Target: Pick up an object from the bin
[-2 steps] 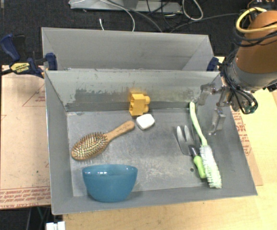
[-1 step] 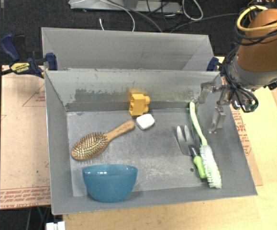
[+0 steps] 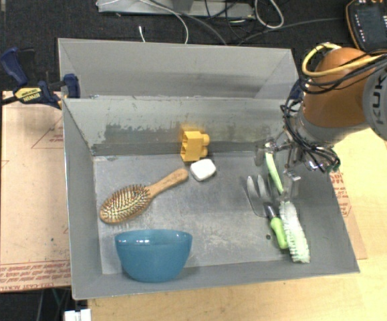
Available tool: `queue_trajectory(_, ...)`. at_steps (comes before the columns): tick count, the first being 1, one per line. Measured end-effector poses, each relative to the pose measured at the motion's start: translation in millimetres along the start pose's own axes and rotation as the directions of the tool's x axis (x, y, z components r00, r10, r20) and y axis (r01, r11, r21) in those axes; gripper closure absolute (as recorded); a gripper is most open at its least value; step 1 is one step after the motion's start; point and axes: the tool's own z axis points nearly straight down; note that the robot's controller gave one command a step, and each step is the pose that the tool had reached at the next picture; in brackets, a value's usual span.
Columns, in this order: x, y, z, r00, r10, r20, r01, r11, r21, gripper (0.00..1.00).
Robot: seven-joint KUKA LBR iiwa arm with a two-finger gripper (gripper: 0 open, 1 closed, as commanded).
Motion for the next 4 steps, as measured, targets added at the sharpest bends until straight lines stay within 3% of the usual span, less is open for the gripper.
queue_trajectory(1, -15.1, 1, -22, 0.959, -0.285, 0.005, 0.285, 0.959, 0.004, 0.0)
queue_trajectory(2, -7.0, 6, 1, 0.834, -0.552, 0.001, 0.552, 0.834, -0.004, 0.0)
queue_trajectory(3, -10.5, 2, 65, 0.607, -0.795, 0.012, 0.795, 0.607, 0.006, 0.0)
queue_trajectory(4, -26.0, 11, 65, 0.625, -0.781, 0.007, 0.781, 0.625, 0.003, 1.0)
